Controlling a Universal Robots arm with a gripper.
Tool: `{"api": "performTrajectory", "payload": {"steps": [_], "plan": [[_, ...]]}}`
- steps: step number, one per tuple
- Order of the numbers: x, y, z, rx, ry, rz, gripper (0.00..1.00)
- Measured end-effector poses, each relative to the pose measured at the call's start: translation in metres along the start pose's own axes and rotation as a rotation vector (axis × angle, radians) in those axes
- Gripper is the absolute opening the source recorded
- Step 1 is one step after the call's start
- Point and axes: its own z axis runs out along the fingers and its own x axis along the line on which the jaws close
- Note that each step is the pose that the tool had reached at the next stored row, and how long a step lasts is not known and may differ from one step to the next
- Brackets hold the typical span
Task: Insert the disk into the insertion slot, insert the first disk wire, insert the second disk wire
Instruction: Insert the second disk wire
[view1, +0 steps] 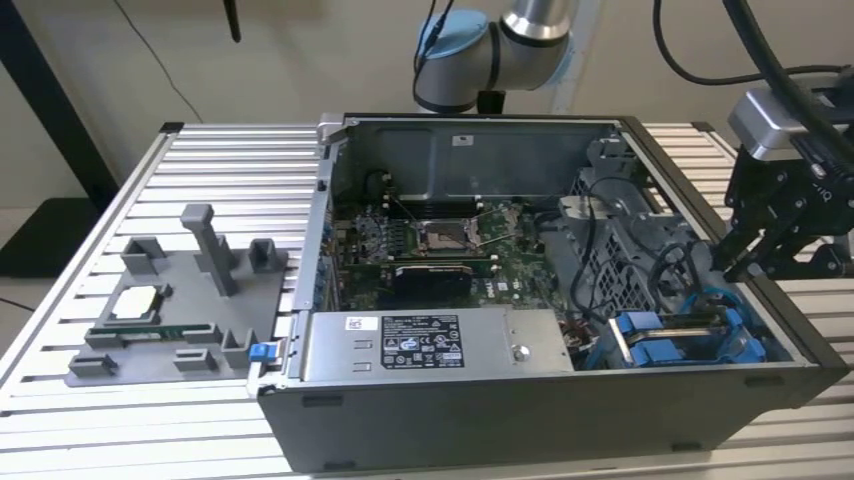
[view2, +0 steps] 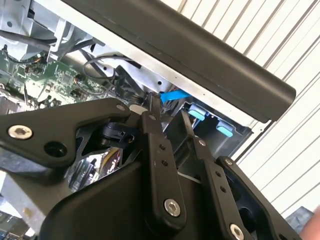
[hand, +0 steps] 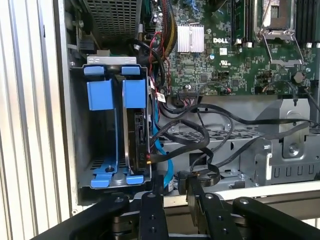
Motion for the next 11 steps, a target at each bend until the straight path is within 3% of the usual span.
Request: {"api": "performTrajectory", "payload": {"steps": [11], "plan": [[0.0000,0.0000,0.0001,0.0002,0.0001,0.001,1.00]]}}
